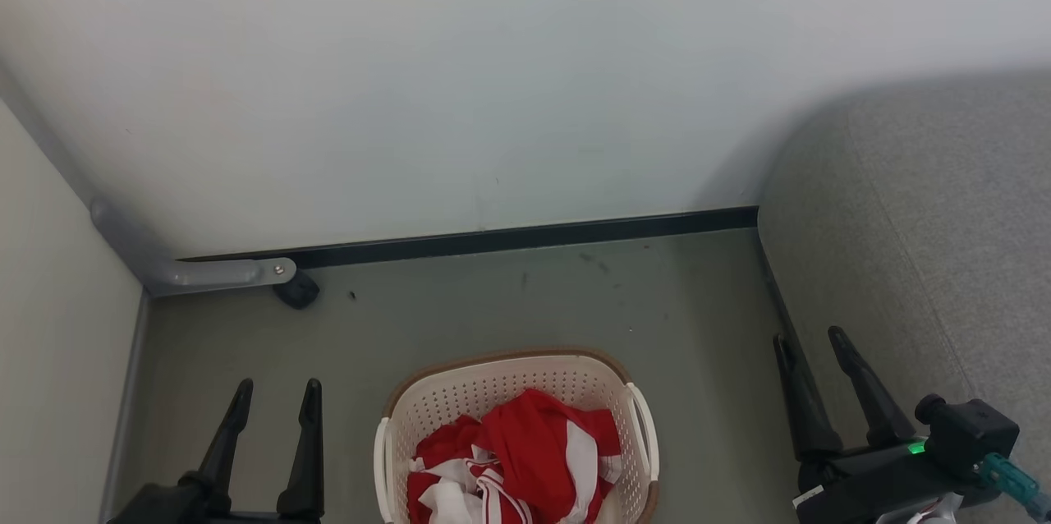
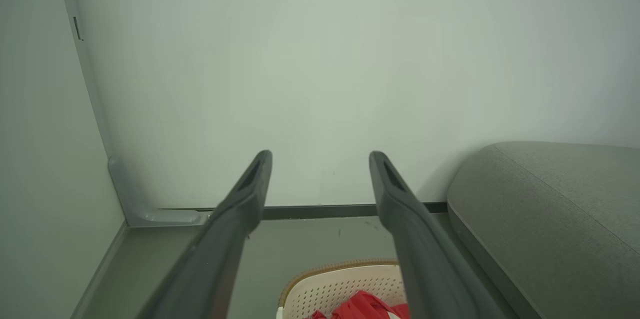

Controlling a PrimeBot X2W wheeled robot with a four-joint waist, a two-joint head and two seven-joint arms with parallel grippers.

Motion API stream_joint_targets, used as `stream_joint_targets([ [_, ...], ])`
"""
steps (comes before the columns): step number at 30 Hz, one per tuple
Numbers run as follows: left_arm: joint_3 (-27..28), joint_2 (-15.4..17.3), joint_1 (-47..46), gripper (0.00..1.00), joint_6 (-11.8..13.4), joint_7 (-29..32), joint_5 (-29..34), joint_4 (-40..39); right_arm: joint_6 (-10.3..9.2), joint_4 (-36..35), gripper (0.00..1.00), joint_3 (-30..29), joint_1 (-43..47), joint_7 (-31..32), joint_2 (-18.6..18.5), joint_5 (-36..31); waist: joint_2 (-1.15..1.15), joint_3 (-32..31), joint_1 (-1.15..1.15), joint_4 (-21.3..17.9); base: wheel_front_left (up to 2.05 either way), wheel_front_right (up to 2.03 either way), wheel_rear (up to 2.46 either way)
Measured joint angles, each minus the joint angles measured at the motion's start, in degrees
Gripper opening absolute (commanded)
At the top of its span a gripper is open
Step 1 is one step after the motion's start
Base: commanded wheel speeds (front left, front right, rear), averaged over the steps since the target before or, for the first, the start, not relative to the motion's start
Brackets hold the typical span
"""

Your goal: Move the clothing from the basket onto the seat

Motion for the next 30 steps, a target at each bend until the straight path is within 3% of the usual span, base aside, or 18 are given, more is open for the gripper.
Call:
stream_joint_targets([
  [14,-0.9,-0.1,-6.2,1.0,-2.0,0.1,-0.5,0.7,0.49,-1.9,1.0,-1.5,-1.9,0.0,1.3,-0.3,0.0,8.0,0.0,-1.7,0.0,0.0,0.0],
  [30,-3.0,-0.2,-17.2,1.0,-4.1,6.2,-2.5,8.4,1.37,-5.1,1.0,-3.8,-6.2,-0.4,4.1,1.1,0.01,18.9,0.0,-4.7,0.0,0.0,0.0],
])
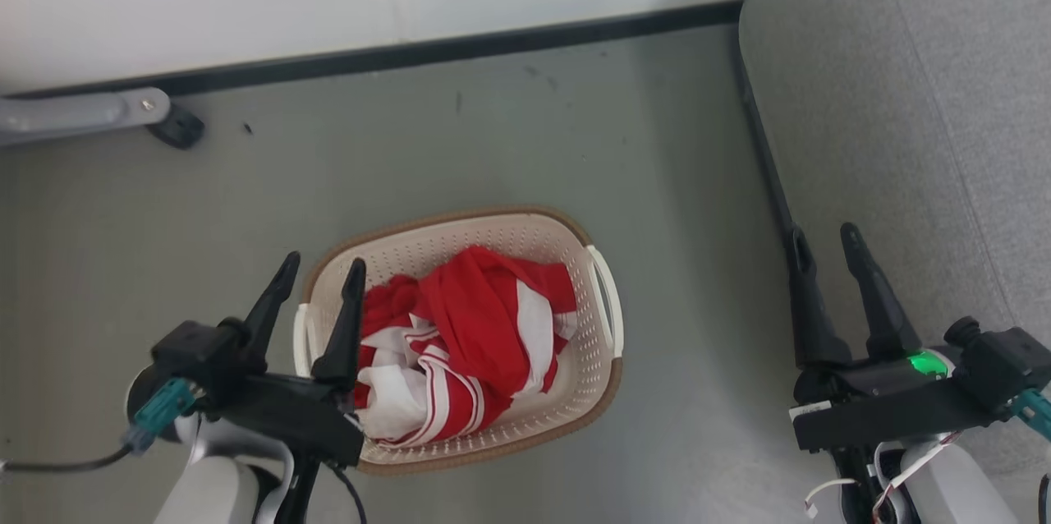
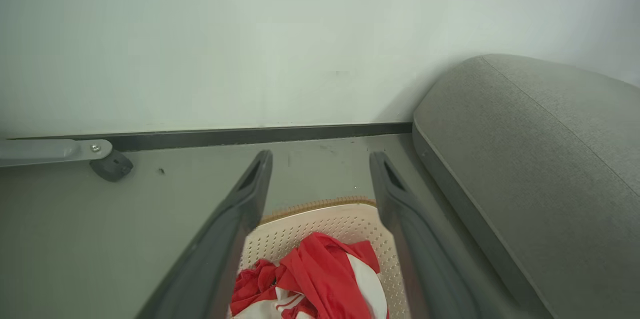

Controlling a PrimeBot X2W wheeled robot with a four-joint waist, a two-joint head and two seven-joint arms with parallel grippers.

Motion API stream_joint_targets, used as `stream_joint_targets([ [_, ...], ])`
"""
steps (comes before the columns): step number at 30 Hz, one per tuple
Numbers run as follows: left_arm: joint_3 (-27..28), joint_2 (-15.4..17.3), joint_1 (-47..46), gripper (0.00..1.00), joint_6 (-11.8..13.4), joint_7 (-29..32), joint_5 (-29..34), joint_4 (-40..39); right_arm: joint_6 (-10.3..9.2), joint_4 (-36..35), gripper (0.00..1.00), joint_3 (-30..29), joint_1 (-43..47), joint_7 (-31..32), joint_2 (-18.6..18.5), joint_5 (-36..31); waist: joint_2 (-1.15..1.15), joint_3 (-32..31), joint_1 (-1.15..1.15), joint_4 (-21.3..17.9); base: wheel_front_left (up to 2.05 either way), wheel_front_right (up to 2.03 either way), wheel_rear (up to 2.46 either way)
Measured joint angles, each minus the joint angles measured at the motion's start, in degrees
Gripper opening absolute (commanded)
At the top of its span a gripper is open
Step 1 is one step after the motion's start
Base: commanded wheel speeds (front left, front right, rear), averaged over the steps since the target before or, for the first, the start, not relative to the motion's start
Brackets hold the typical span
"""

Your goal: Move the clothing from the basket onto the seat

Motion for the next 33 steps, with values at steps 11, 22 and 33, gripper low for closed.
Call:
stream_joint_targets([
  [11,-3.5,-1.6,-8.8,1.0,-0.9,4.6,0.4,6.7,0.63,-3.1,1.0,-2.0,-2.6,0.0,1.3,0.5,0.0,8.8,0.0,-2.6,0.0,0.0,0.0],
  [22,-5.2,-2.2,-15.7,1.0,-1.9,9.6,0.5,16.4,1.14,-3.8,1.0,-2.0,-3.8,0.0,2.8,0.0,0.0,16.3,0.0,-5.7,0.0,0.0,0.0],
  [33,-4.8,-3.0,-20.6,1.0,-1.4,13.2,0.5,25.7,1.45,-5.0,1.0,-2.5,-3.5,0.0,3.8,-0.6,0.0,20.8,0.0,-8.4,0.0,0.0,0.0],
])
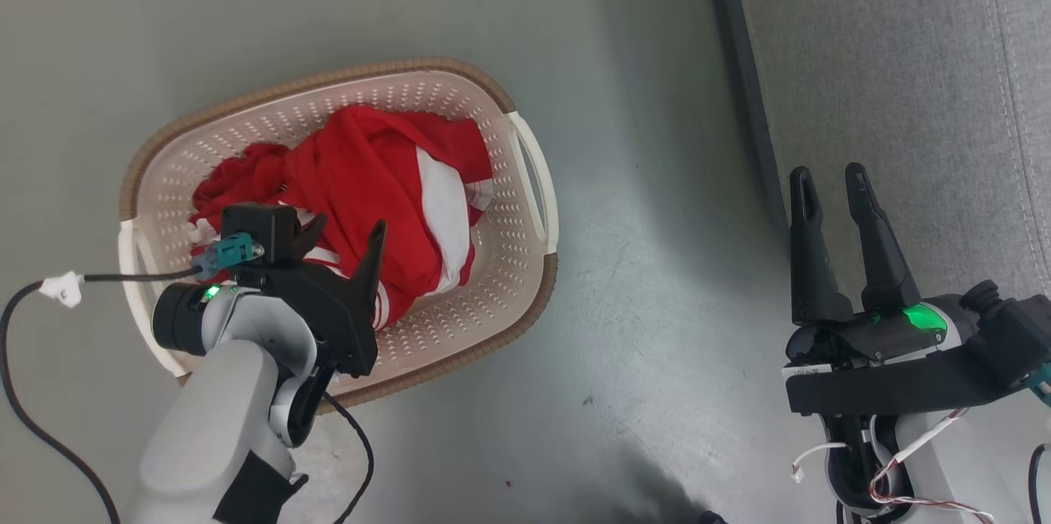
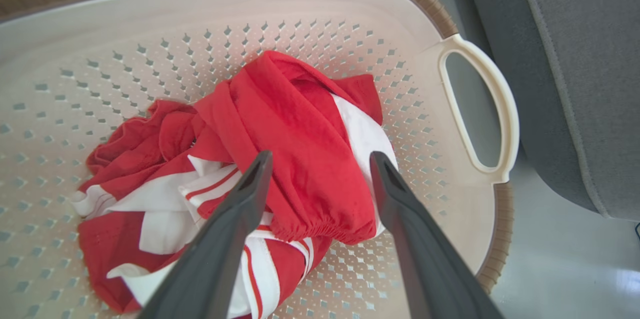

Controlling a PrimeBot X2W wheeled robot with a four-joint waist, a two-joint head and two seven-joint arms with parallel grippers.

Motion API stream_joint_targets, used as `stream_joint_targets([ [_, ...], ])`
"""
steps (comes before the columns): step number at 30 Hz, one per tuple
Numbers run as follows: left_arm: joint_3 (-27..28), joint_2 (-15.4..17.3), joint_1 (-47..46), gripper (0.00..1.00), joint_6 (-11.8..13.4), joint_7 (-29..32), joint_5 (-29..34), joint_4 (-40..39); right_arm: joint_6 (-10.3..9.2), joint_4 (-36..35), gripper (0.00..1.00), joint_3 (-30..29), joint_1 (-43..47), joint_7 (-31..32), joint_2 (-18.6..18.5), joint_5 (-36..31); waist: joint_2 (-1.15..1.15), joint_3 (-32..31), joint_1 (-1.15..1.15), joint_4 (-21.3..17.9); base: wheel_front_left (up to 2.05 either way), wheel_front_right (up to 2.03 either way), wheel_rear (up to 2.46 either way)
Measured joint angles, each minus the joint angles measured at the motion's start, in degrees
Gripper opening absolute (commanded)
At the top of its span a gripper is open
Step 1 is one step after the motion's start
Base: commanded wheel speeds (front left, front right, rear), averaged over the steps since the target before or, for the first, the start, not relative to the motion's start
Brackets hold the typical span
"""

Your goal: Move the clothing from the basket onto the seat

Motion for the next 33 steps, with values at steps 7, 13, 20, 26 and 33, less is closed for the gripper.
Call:
stream_joint_targets([
  [7,0.7,-0.2,-2.9,1.0,1.6,2.7,-0.2,5.5,0.21,-0.9,1.0,-0.1,0.4,0.0,0.3,-0.5,0.0,2.2,0.0,-1.4,0.0,0.0,0.0],
  [13,2.4,-0.2,-6.4,1.0,2.6,3.6,-1.1,8.8,0.29,-1.4,1.0,-0.3,1.5,0.0,0.5,-0.7,0.0,3.8,0.0,-2.3,0.0,0.0,0.0],
  [20,2.1,-0.3,-8.0,1.0,3.0,5.4,-1.3,12.9,0.53,-1.5,1.0,0.1,1.7,0.0,0.9,-0.9,0.0,4.8,0.0,-3.2,0.0,0.0,0.0],
  [26,1.1,-0.9,-10.2,1.0,2.5,7.1,-1.2,15.5,0.55,-1.8,1.0,0.1,1.9,0.0,1.0,-1.4,-0.01,4.9,0.0,-3.6,0.0,0.0,0.0],
  [33,0.8,-1.1,-12.1,0.0,2.2,7.1,-1.1,17.9,0.7,-1.9,1.0,0.4,1.9,0.0,1.2,-2.0,-0.01,5.1,-0.01,-3.9,0.0,0.0,0.0],
])
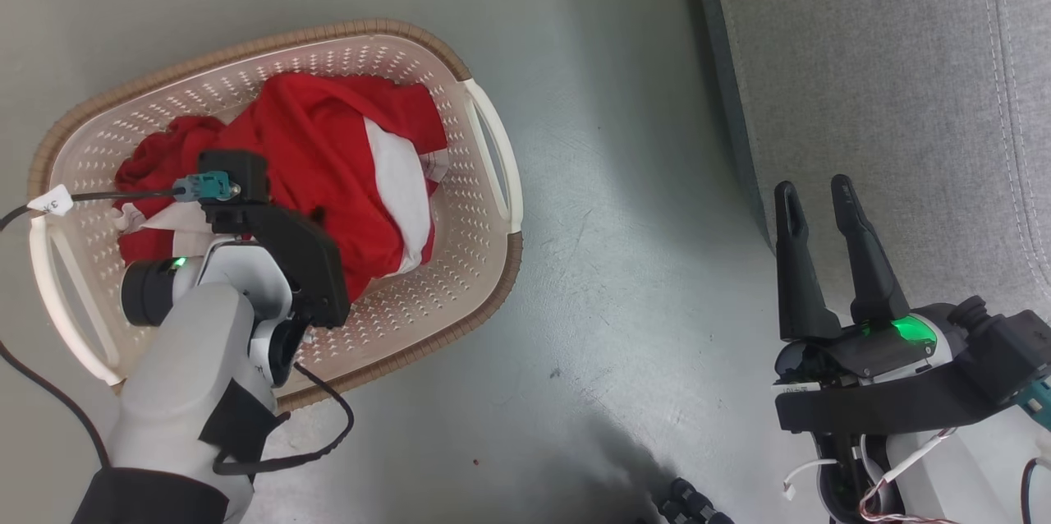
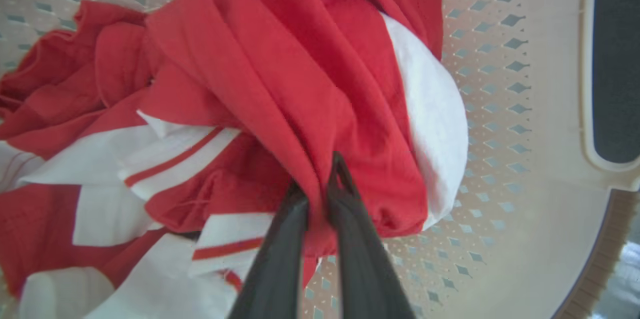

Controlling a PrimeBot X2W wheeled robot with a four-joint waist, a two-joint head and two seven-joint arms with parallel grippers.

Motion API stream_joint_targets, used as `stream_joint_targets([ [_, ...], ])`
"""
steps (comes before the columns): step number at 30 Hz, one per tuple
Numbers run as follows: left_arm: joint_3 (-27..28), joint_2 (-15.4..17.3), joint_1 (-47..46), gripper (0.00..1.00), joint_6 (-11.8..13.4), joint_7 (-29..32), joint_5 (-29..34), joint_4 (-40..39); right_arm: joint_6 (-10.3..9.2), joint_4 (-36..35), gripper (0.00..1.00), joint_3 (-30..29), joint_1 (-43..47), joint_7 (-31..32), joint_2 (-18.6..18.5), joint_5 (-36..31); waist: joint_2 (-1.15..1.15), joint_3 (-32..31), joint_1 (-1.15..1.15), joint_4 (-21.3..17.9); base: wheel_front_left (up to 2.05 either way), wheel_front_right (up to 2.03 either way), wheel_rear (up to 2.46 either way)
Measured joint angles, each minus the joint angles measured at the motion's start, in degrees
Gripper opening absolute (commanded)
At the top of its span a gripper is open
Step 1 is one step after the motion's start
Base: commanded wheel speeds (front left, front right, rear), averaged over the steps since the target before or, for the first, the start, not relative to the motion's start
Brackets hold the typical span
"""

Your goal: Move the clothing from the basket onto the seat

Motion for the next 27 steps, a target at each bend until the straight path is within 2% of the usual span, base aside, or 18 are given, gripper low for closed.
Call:
stream_joint_targets([
  [15,-1.3,-0.8,0.2,0.0,-3.7,-4.4,-0.5,1.9,0.01,1.4,1.0,-1.9,-1.9,0.0,0.0,0.0,0.0,-3.9,0.0,1.7,0.0,0.0,0.0],
  [27,-4.5,-0.9,6.7,0.0,-4.4,-12.4,-1.5,-2.1,0.01,4.7,1.0,-1.9,-3.1,0.0,-0.8,0.0,0.0,-11.1,0.0,3.9,0.0,0.0,0.0],
])
